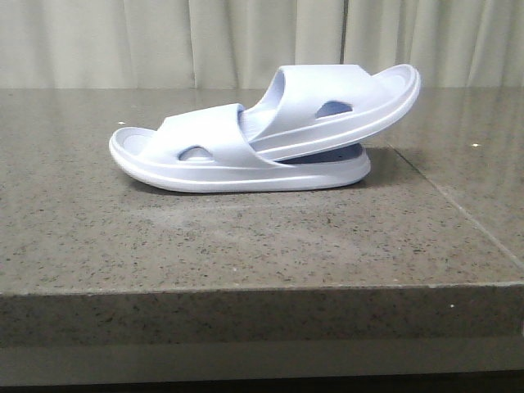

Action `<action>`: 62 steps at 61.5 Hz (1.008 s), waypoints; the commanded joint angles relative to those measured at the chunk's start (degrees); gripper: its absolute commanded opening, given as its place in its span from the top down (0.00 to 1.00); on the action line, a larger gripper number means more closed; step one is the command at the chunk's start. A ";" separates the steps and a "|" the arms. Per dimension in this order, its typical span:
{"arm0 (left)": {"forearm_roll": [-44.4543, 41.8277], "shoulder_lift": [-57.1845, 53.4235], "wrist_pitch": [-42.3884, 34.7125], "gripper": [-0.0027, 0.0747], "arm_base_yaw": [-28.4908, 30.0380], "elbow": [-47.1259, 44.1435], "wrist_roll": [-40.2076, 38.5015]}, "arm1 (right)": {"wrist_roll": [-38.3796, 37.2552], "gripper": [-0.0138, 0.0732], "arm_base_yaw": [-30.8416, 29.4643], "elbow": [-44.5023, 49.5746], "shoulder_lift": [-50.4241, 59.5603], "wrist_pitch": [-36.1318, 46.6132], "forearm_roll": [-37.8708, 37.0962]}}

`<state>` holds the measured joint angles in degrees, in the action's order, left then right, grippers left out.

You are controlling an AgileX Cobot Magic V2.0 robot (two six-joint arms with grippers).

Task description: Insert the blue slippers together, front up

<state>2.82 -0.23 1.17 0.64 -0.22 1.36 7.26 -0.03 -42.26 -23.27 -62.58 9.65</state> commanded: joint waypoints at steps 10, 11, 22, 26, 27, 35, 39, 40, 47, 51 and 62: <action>0.53 -1.13 -5.61 0.99 -2.65 -0.35 -0.05 | 0.27 0.98 0.14 -1.40 -0.58 3.17 0.27; 0.53 -1.13 -5.72 0.99 -2.65 -0.35 -0.05 | 0.27 0.98 0.14 -1.40 -0.58 3.17 0.27; 0.53 -1.13 -5.93 0.99 -2.65 -0.35 -0.05 | 0.27 0.98 0.14 -1.40 -0.58 3.17 0.27; 0.53 -1.13 -5.93 0.99 -2.65 -0.35 -0.05 | 0.27 0.98 0.14 -1.40 -0.58 3.17 0.27; 0.53 -1.03 -5.93 0.99 -2.65 -0.35 -0.05 | 0.27 0.98 0.14 -1.40 -0.58 3.17 0.27; 0.53 -1.03 -5.93 0.99 -2.65 -0.35 -0.05 | 0.27 0.98 0.14 -1.40 -0.58 3.17 0.27; 0.53 -1.03 -5.93 0.99 -2.65 -0.35 -0.05 | 0.27 0.98 0.14 -1.40 -0.58 3.17 0.27; 0.53 -1.03 -5.93 0.99 -2.65 -0.35 -0.05 | 0.27 0.98 0.14 -1.40 -0.58 3.17 0.27; 0.53 -1.03 -5.93 0.99 -2.65 -0.35 -0.05 | 0.27 0.98 0.14 -1.40 -0.58 3.17 0.27; 0.53 -1.03 -5.93 0.99 -2.65 -0.35 -0.05 | 0.27 0.98 0.14 -1.40 -0.58 3.17 0.27; 0.53 -1.03 -5.93 0.99 -2.65 -0.35 -0.05 | 0.27 0.98 0.14 -1.40 -0.58 3.17 0.27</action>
<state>2.95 -0.23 0.00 -1.60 -0.22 1.40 7.26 -0.03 -42.26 -23.27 -62.58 9.65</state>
